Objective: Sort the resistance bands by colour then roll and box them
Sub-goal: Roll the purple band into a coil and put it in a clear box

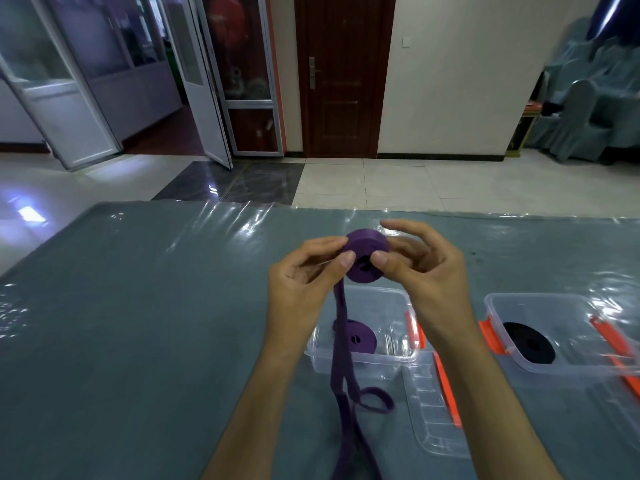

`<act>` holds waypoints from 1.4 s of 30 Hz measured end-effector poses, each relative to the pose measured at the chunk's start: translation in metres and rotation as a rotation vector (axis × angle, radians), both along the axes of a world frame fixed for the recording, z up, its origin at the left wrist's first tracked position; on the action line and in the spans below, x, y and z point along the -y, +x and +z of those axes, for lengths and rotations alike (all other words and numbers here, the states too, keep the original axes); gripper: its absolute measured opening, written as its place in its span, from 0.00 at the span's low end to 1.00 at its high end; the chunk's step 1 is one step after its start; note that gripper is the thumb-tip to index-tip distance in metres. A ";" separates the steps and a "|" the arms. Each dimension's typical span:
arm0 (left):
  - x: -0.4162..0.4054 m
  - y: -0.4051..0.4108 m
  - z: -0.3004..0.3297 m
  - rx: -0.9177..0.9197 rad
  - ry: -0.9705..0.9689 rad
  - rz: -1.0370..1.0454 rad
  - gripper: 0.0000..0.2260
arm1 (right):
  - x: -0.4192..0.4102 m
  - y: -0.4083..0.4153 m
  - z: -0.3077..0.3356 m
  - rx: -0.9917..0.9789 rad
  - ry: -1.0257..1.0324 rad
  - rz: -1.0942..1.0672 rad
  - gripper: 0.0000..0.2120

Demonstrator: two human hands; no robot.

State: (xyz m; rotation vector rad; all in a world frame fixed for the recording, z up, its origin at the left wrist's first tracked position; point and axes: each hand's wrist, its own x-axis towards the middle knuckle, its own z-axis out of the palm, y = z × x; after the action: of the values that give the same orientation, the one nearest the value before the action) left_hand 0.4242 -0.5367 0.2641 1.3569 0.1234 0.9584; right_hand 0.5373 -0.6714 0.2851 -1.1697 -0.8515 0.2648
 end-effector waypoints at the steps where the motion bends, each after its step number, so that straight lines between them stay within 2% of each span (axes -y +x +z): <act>1: -0.001 0.000 -0.001 -0.007 0.002 -0.030 0.12 | 0.000 0.000 -0.001 0.011 0.007 -0.018 0.15; 3: -0.005 -0.002 -0.001 -0.015 0.017 -0.060 0.14 | -0.001 -0.002 -0.004 -0.029 0.012 -0.019 0.12; 6: -0.007 -0.002 0.001 -0.030 0.041 0.002 0.14 | -0.002 -0.004 -0.005 -0.122 -0.010 -0.013 0.14; 12: 0.003 0.003 -0.007 -0.013 -0.002 0.016 0.12 | -0.009 -0.009 -0.009 -0.156 0.033 -0.122 0.15; 16: -0.002 -0.001 -0.007 -0.037 -0.021 -0.023 0.14 | -0.008 -0.010 -0.016 -0.161 0.023 -0.063 0.07; 20: -0.004 -0.006 -0.006 -0.018 -0.049 0.060 0.13 | -0.005 -0.008 -0.012 -0.125 -0.025 0.000 0.09; 24: 0.000 -0.004 -0.011 -0.056 -0.064 -0.015 0.11 | -0.007 -0.008 -0.012 -0.049 -0.018 -0.101 0.08; 27: -0.006 -0.003 -0.009 -0.078 -0.008 -0.013 0.11 | -0.008 -0.010 -0.018 -0.130 -0.044 -0.042 0.07; 29: -0.007 -0.001 -0.006 -0.077 0.022 0.047 0.11 | -0.008 -0.012 -0.020 -0.200 -0.070 0.011 0.11; 32: 0.000 0.002 -0.007 -0.064 -0.007 0.129 0.11 | -0.006 -0.008 -0.017 -0.200 -0.069 0.010 0.12; 34: 0.003 0.003 -0.010 -0.054 -0.028 0.072 0.10 | -0.004 -0.005 -0.013 -0.151 -0.042 -0.011 0.11; 37: 0.001 0.001 -0.010 -0.082 -0.039 -0.070 0.14 | -0.003 -0.003 -0.014 -0.147 0.007 -0.061 0.09; 42: -0.005 -0.002 -0.004 -0.050 -0.010 0.035 0.12 | -0.002 -0.003 -0.013 -0.130 -0.056 -0.013 0.12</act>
State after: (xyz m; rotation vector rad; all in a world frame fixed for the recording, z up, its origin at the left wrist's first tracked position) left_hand 0.4227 -0.5316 0.2597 1.3742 0.1903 0.9521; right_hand 0.5340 -0.6695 0.2718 -1.1962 -0.7266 0.3524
